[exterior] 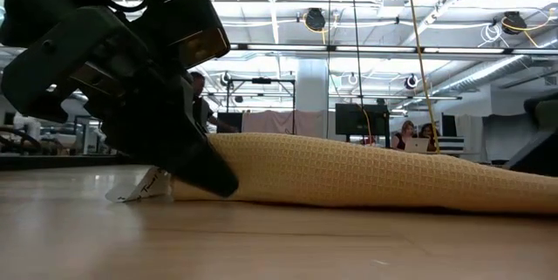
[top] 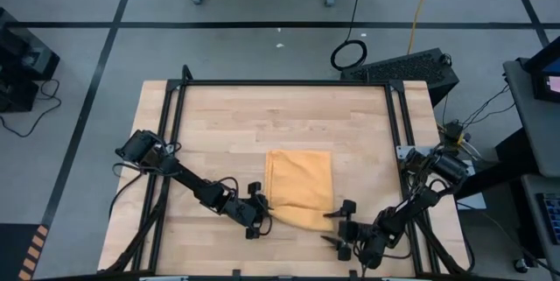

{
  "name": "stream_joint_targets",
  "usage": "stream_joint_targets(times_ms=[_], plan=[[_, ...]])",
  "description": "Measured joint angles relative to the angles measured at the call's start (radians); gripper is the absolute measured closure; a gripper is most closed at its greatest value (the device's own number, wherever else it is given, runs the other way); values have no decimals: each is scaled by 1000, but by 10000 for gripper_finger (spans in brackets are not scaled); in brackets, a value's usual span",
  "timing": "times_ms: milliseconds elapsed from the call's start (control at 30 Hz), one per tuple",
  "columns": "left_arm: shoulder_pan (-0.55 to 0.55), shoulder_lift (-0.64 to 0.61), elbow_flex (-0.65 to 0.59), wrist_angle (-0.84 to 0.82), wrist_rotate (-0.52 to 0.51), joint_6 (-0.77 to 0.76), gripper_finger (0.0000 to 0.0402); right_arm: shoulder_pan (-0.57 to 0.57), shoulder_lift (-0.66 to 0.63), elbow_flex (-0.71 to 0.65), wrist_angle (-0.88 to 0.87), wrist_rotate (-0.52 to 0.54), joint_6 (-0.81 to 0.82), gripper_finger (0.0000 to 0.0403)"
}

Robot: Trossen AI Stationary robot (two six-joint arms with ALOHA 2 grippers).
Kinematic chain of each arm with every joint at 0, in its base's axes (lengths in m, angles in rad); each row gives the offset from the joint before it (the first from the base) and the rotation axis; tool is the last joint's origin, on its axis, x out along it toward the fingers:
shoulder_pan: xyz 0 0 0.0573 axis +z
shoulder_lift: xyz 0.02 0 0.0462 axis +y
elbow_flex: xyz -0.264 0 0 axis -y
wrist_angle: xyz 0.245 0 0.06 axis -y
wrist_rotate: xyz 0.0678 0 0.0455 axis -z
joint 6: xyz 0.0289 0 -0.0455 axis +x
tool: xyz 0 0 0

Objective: Roll towel
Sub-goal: Roll the folded yellow towel

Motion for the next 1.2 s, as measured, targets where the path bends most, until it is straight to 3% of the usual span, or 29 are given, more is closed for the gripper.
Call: stream_joint_targets(times_ms=[267,467,633,800,1100,1200], plan=[[0,0,0,-2,4,0,340,1,0,0,2,27,-112,88],[0,0,0,-6,5,-1,340,-16,-5,-5,-98,-20,86,88],[0,0,0,-7,13,-1,340,-26,-5,-27,-114,4,224,103],[-7,0,0,6,22,2,340,-27,-11,-29,-106,-11,250,172],[-31,-46,-3,-1,80,-17,341,-41,-133,-32,-112,-153,275,380],[-34,-74,-4,-10,96,-55,341,-73,-179,-32,-117,-239,331,388]])
